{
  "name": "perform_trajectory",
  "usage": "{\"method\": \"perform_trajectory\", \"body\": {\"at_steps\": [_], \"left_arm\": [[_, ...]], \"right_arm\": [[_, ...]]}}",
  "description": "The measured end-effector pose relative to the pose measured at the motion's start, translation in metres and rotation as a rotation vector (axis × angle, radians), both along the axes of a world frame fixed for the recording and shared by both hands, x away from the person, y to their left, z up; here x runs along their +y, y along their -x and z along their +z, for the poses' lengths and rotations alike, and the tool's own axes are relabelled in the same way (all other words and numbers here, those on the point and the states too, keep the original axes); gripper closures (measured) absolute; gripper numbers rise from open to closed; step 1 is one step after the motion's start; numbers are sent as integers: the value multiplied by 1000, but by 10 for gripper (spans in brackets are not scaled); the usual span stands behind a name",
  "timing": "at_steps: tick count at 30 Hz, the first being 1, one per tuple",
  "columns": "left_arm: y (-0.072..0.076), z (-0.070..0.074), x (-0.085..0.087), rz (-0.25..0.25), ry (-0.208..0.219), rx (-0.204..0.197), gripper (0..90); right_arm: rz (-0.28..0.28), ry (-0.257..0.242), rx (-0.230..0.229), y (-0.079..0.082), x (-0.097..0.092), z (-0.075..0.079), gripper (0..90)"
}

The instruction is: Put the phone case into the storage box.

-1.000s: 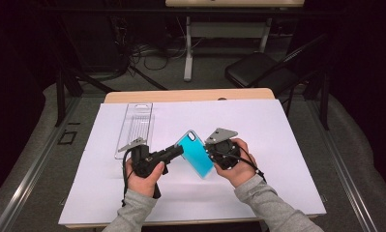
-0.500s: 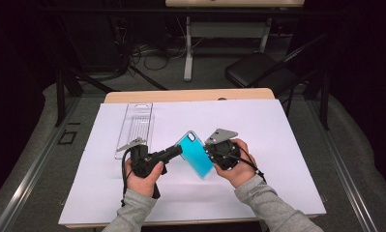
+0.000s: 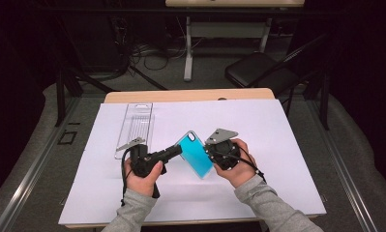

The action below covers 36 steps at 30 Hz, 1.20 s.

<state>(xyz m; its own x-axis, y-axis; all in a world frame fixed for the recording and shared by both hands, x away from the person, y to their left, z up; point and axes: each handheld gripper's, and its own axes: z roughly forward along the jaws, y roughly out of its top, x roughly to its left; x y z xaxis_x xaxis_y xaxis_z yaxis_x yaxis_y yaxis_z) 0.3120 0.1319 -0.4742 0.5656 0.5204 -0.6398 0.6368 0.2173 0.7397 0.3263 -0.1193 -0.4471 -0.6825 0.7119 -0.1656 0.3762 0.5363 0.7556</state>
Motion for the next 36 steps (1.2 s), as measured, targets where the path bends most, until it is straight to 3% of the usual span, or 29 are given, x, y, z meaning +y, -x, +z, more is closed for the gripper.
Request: {"method": "perform_trajectory", "body": {"at_steps": [22,36], "left_arm": [[-3,7,4,-33,-32,-12,812],[-7,11,10,-86,-39,-17,815]], "right_arm": [[9,-35,16,0,-1,1,881],[41,-104,60,-1,-6,2,865]]}}
